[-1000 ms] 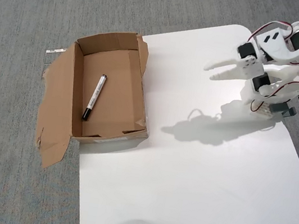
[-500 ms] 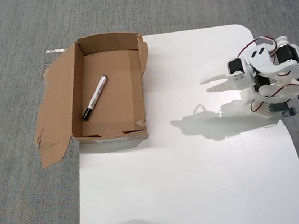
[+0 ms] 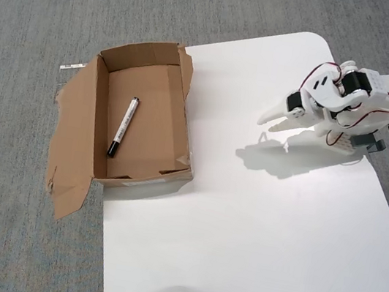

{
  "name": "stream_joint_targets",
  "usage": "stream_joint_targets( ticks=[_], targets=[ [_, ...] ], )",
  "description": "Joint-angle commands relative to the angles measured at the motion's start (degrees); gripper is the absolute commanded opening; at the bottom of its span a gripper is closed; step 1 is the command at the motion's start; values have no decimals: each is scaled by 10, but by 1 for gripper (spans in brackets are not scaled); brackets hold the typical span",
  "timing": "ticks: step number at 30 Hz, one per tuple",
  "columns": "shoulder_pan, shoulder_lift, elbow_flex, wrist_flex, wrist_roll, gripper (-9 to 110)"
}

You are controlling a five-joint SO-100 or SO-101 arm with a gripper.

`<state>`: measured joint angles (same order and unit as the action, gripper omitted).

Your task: Grasp a pen and put it in the box.

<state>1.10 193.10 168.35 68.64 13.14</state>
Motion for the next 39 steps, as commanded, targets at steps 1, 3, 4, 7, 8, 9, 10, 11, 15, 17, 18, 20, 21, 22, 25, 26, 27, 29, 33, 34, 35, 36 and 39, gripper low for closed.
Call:
stream_joint_targets(
  ticks=[1,3,4,7,8,9,10,11,15,17,18,20,21,22,25,26,27,29,33,34,35,36,39],
  targets=[
    [1,34,18,1,0,14],
    [1,34,45,1,0,14],
    [1,34,60,1,0,14],
    [1,34,93,1,4,14],
    [1,34,94,1,4,14],
    [1,34,94,1,4,14],
    [1,34,94,1,5,14],
    [1,34,94,1,5,14],
    [1,34,94,1,5,14],
    [3,34,94,1,5,14],
    [3,34,94,1,5,14],
    [4,34,94,1,5,14],
    [5,34,94,1,5,14],
    [5,34,94,1,3,14],
    [3,34,94,1,-1,14],
    [1,34,94,1,-2,13],
    [1,34,94,1,-2,12],
    [1,34,94,1,-2,7],
    [1,34,94,1,-3,0],
    [1,34,94,1,-4,0],
    [1,34,94,1,-4,1],
    [1,34,94,1,-4,1],
    [0,34,94,1,-4,1]
  ],
)
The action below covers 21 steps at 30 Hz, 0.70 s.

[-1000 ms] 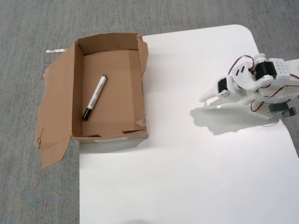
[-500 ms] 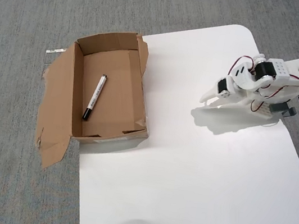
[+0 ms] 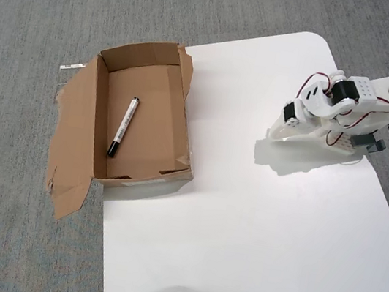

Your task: Grasp a pen and put it in the box.

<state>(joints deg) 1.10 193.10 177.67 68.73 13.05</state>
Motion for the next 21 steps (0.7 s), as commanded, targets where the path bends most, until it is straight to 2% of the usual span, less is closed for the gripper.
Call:
stream_joint_targets(
  ticks=[1,5,13,21],
  targets=[
    [0,34,1,0,-4,1],
    [0,35,3,-6,-17,1],
    [0,35,7,-8,-152,1],
    [0,35,7,-8,-160,1]
  ],
)
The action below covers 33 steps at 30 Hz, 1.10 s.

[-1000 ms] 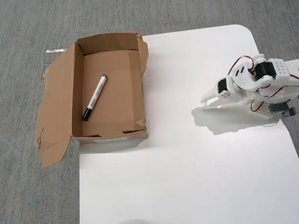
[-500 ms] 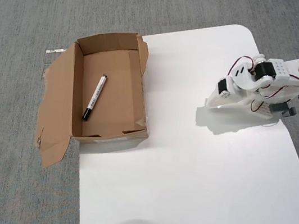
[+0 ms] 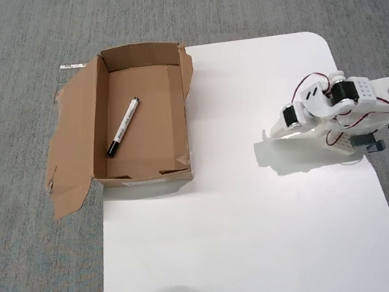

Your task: Grasp a pen and put it in the box.

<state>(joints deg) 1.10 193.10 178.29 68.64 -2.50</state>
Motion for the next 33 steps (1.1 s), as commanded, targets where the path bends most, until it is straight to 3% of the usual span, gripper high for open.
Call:
stream_joint_targets(
  ticks=[1,33],
  targets=[
    [0,35,0,-7,-5,1],
    [8,35,-3,-2,3,1]
  ],
)
